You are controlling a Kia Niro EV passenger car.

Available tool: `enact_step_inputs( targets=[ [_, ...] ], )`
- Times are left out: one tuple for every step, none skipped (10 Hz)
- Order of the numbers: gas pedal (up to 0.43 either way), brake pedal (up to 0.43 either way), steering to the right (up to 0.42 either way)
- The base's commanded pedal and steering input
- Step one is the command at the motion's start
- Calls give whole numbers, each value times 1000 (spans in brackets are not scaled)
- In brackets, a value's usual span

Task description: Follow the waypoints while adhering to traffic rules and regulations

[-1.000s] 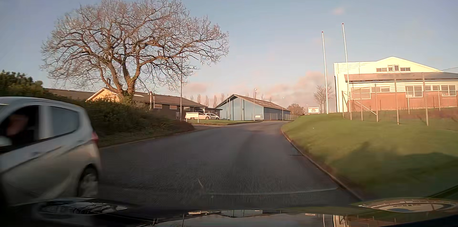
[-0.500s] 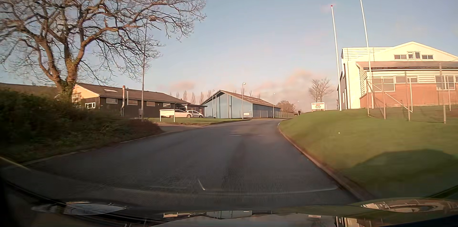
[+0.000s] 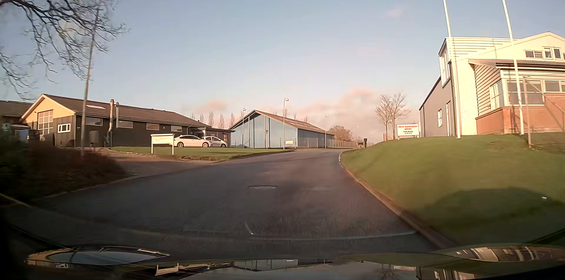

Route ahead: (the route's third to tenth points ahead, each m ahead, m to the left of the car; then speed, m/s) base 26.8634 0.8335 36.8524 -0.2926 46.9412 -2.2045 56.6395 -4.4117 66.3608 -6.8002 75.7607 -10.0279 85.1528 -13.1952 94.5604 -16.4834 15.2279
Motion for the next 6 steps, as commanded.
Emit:
enact_step_inputs(
  targets=[
    [299, 0, 25],
    [280, 0, 24],
    [268, 0, 22],
    [268, 0, 22],
    [260, 0, 22],
    [260, 0, 22]
  ],
)
